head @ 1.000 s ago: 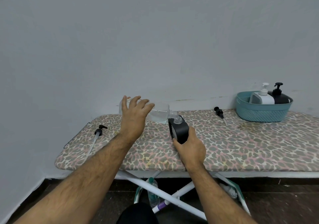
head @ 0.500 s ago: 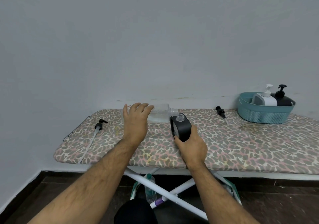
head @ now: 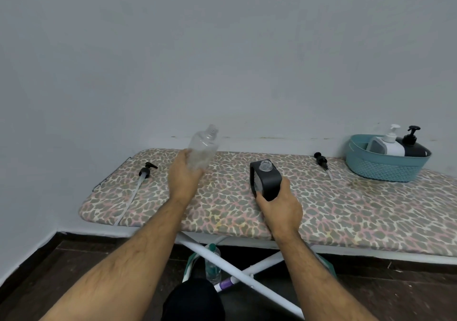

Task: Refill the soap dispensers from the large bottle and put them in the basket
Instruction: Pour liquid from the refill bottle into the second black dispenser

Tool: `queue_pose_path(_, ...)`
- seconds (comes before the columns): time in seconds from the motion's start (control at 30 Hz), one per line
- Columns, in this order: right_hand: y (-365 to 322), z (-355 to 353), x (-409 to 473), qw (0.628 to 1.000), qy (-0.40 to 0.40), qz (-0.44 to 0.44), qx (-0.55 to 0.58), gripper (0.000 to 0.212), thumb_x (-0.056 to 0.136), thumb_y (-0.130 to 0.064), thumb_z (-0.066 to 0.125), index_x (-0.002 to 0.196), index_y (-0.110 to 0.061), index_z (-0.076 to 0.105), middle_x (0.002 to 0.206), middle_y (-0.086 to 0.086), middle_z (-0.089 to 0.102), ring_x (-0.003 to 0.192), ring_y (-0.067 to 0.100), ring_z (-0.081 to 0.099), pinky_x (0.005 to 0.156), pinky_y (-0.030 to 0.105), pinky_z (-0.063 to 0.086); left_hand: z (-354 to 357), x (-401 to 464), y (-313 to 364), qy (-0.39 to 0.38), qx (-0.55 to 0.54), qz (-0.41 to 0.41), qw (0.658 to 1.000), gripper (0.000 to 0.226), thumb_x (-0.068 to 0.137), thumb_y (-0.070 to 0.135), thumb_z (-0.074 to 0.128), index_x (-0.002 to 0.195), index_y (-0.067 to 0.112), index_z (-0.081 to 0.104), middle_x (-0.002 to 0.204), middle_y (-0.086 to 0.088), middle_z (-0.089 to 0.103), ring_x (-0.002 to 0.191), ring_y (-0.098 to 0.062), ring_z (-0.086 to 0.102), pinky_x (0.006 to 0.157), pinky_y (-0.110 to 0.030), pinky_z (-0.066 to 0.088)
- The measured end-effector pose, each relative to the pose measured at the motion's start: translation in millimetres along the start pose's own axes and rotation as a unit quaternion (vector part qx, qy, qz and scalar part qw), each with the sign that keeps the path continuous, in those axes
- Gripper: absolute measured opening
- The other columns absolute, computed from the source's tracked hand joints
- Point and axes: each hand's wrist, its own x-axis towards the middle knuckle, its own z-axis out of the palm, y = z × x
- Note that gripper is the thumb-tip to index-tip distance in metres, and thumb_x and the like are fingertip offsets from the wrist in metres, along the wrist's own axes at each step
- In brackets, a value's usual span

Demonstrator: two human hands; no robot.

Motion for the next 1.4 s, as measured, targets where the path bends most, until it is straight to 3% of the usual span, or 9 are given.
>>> queue_pose_path(0.07, 0, 0, -1, 1.000, 0.000, -0.002, -0.001, 0.053, 0.082, -0.047, 0.072, 0.125, -0.026, 0.049, 0.094, -0.006, 0.070, 0.071, 0.011, 0.056, 0.062, 0.024, 0.040, -7, 1, -6, 0.000, -0.036, -0.030, 0.999, 0.061, 0.082, 0.007, 0.076, 0.136, 0.014, 0.050, 0.131, 0.000, 0.057, 0.107, -0.010, 0.054, 0.073, -0.003, 0.045)
queue_pose_path(0.17, -2, 1, -2, 1.000, 0.000, -0.004, 0.000, 0.053, 0.082, -0.047, 0.071, 0.125, -0.025, 0.048, 0.093, -0.006, 0.070, 0.071, 0.012, 0.055, 0.063, 0.025, 0.040, -15, 6, -19, 0.005, -0.064, -0.055, 0.996, 0.068, 0.078, 0.010, 0.080, 0.138, 0.015, 0.047, 0.137, -0.003, 0.055, 0.121, -0.018, 0.053, 0.099, -0.027, 0.043)
queue_pose_path(0.3, -2, 1, -1, 1.000, -0.002, -0.001, -0.001, 0.052, 0.082, -0.046, 0.071, 0.124, -0.025, 0.048, 0.089, -0.007, 0.066, 0.070, 0.013, 0.055, 0.063, 0.026, 0.041, -26, 13, -35, 0.024, -0.117, -0.100, 0.988, 0.067, 0.080, 0.011, 0.079, 0.137, 0.016, 0.044, 0.137, -0.003, 0.054, 0.125, -0.019, 0.050, 0.108, -0.035, 0.040)
queue_pose_path(0.47, -2, 0, -2, 1.000, -0.004, -0.001, -0.004, 0.047, 0.083, -0.044, 0.071, 0.118, -0.025, 0.047, 0.082, -0.011, 0.060, 0.067, 0.014, 0.055, 0.059, 0.026, 0.039, -31, 13, -45, 0.031, -0.130, -0.120, 0.984, 0.067, 0.082, 0.016, 0.078, 0.138, 0.015, 0.042, 0.137, -0.003, 0.054, 0.115, -0.011, 0.046, 0.100, -0.029, 0.038)
queue_pose_path(0.7, -3, -1, -1, 1.000, -0.004, 0.002, -0.011, 0.047, 0.084, -0.044, 0.070, 0.119, -0.023, 0.046, 0.081, -0.011, 0.058, 0.067, 0.014, 0.055, 0.059, 0.026, 0.040, -36, 12, -50, 0.013, -0.113, -0.133, 0.985, 0.080, 0.080, 0.019, 0.081, 0.145, 0.014, 0.034, 0.143, -0.009, 0.050, 0.129, -0.027, 0.049, 0.108, -0.044, 0.042)
queue_pose_path(0.87, -3, 1, -1, 1.000, -0.007, 0.004, -0.023, 0.047, 0.083, -0.043, 0.071, 0.115, -0.022, 0.044, 0.084, -0.007, 0.062, 0.066, 0.016, 0.055, 0.057, 0.027, 0.039, -39, -1, -50, 0.031, -0.120, -0.137, 0.983, 0.085, 0.080, 0.017, 0.080, 0.149, 0.015, 0.031, 0.146, -0.007, 0.048, 0.132, -0.025, 0.047, 0.103, -0.036, 0.038)
queue_pose_path(1.13, -5, 0, -3, 1.000, -0.015, 0.007, -0.018, 0.048, 0.083, -0.039, 0.071, 0.119, -0.020, 0.045, 0.083, -0.009, 0.055, 0.068, 0.017, 0.053, 0.060, 0.027, 0.039, -32, -37, -48, 0.158, -0.001, -0.059, 0.986, 0.043, 0.084, 0.041, 0.073, 0.115, 0.017, 0.055, 0.110, 0.002, 0.053, 0.103, -0.018, 0.053, 0.089, -0.038, 0.049)
queue_pose_path(1.27, -3, -1, 0, 1.000, -0.025, -0.003, 0.003, 0.048, 0.083, -0.039, 0.071, 0.118, -0.020, 0.044, 0.087, -0.008, 0.058, 0.070, 0.016, 0.055, 0.061, 0.028, 0.042, -22, -53, -38, 0.070, -0.039, -0.006, 0.997, 0.016, 0.090, 0.034, 0.068, 0.094, 0.021, 0.059, 0.085, 0.003, 0.061, 0.078, -0.015, 0.061, 0.064, -0.020, 0.046)
queue_pose_path(1.4, 6, -3, 10, 0.994, -0.085, -0.030, 0.068, 0.056, 0.083, -0.037, 0.073, 0.127, -0.022, 0.042, 0.100, -0.010, 0.061, 0.084, 0.016, 0.062, 0.072, 0.036, 0.055, 3, -61, -21, -0.075, -0.068, 0.009, 0.995, 0.018, 0.091, 0.030, 0.069, 0.105, 0.020, 0.063, 0.090, 0.006, 0.064, 0.079, -0.006, 0.062, 0.063, -0.014, 0.051)
